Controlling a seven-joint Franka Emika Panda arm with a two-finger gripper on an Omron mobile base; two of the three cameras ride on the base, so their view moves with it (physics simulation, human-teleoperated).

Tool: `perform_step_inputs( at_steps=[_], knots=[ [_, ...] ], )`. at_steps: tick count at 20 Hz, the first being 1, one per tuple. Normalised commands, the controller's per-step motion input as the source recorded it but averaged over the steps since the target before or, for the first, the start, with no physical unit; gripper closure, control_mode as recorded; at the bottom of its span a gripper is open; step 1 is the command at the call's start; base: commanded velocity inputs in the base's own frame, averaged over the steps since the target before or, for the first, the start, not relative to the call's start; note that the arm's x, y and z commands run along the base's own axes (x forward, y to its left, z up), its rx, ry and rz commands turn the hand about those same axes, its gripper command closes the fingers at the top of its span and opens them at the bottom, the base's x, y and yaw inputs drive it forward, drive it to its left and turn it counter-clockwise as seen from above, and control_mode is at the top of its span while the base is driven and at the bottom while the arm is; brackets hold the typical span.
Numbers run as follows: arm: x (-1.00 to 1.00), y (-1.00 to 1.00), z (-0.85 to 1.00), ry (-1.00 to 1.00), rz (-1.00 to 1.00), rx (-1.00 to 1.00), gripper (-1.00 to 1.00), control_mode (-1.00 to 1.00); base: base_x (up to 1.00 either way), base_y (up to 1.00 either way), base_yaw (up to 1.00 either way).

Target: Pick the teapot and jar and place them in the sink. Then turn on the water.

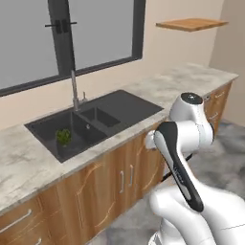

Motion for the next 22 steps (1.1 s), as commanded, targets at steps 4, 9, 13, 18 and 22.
perform_step_inputs(
  at_steps=[4,9,13,18,22],
  knots=[
    [0.0,0.0,0.0,0.0,0.0,0.0,-1.0,1.0,-0.52,0.05,-0.91],
    [0.0,0.0,0.0,0.0,0.0,0.0,-1.0,1.0,-0.45,0.0,-0.85],
    [0.0,0.0,0.0,0.0,0.0,0.0,-1.0,1.0,-0.22,-0.08,-0.69],
    [0.0,0.0,0.0,0.0,0.0,0.0,-1.0,1.0,-0.15,-0.3,-0.55],
    [0.0,0.0,0.0,0.0,0.0,0.0,-1.0,1.0,-0.12,-0.36,-0.42]
  ],
)
